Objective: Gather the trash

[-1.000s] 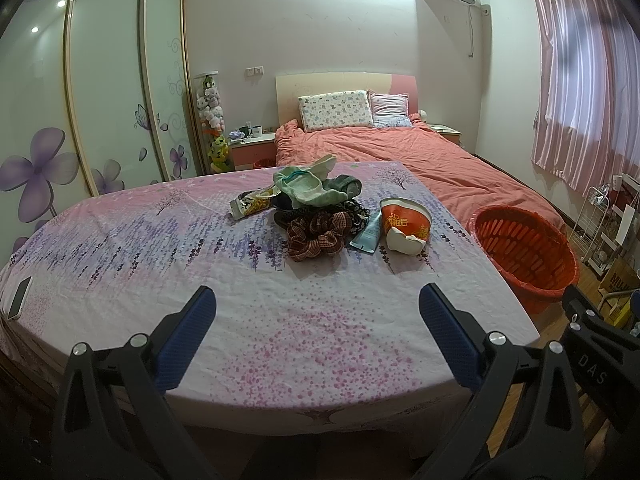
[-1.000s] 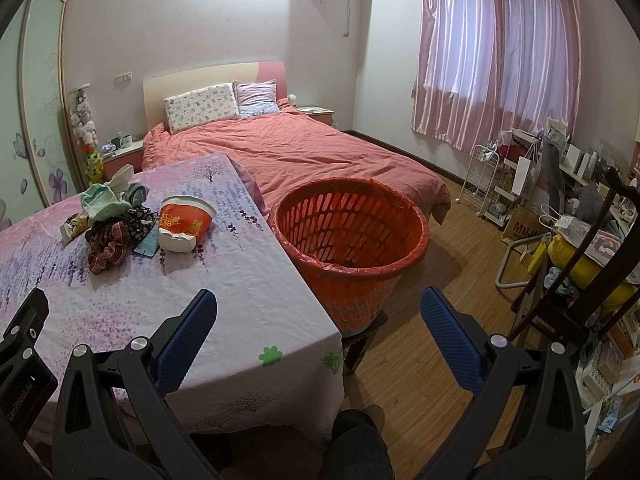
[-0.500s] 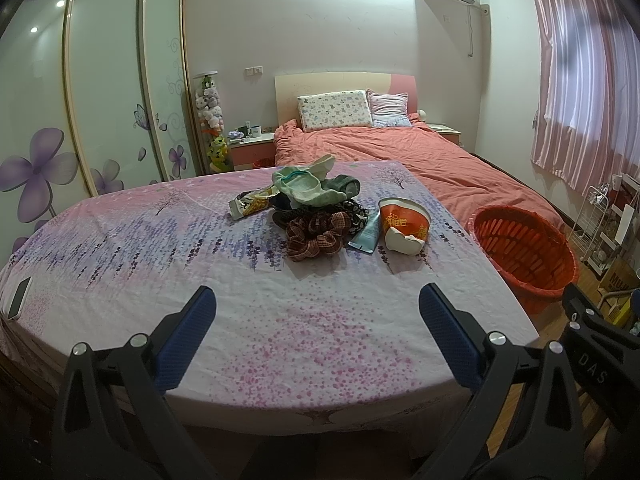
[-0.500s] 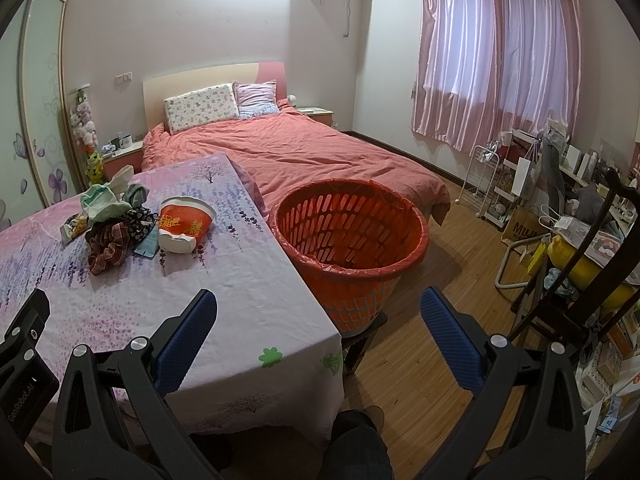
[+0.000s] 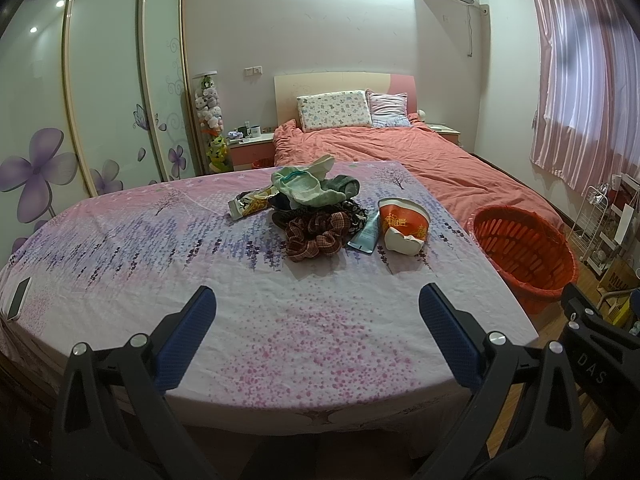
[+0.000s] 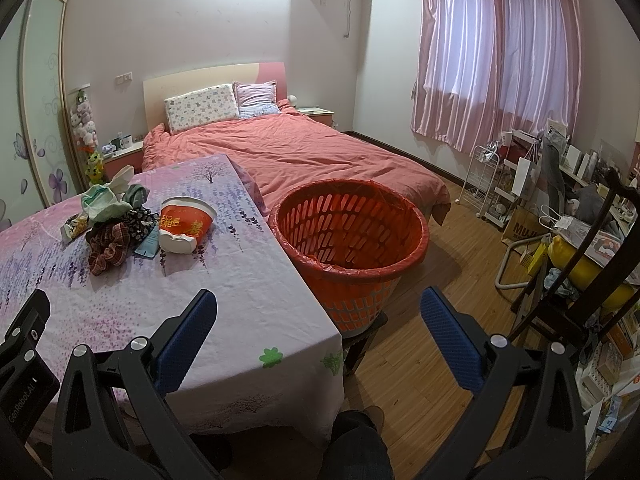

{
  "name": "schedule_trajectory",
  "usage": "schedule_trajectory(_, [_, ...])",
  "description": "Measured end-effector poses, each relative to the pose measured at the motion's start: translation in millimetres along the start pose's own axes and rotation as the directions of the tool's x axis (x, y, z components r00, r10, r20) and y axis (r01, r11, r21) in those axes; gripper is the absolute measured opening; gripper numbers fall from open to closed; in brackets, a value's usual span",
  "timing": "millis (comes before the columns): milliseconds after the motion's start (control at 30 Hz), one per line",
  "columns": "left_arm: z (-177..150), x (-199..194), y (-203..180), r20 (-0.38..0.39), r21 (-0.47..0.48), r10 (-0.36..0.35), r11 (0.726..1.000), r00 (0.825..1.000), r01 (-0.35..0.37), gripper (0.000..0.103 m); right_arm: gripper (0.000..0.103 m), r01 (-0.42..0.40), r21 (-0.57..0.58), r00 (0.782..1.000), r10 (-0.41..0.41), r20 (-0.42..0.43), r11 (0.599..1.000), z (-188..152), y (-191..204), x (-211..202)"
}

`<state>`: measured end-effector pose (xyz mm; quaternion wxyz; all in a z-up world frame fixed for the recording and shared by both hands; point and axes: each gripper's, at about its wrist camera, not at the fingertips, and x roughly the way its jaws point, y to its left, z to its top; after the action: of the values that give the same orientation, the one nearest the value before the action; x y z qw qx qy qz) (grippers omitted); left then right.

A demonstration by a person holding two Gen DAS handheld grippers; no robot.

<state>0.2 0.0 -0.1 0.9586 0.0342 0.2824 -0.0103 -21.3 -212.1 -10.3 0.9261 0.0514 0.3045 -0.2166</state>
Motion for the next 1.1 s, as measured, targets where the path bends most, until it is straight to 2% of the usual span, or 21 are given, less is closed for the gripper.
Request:
schedule_trajectory(733, [1,8,3,-0.016,-0.009,0.006,1.0,1.0,-0.006,0.099,0.101,-0.006,0.001,1.0,0.006,-0.001,1.0,3,0,8])
schedule_trajectory(933, [11,34,30,-0.043,-0.051,0.033,0.998,0.999,-0.035,0.1,0.101,-0.032,-0.012,0.999,0.032,-0.03,0.999,10,12,32])
schedule_trajectory(1100, [18,65,62,-0.087,-0.105,0.054,0.992,0.995,-0.063,0.1,0.101,-0.125,-0.008,0.99,0.124,-0.068,0.992,19,27,58])
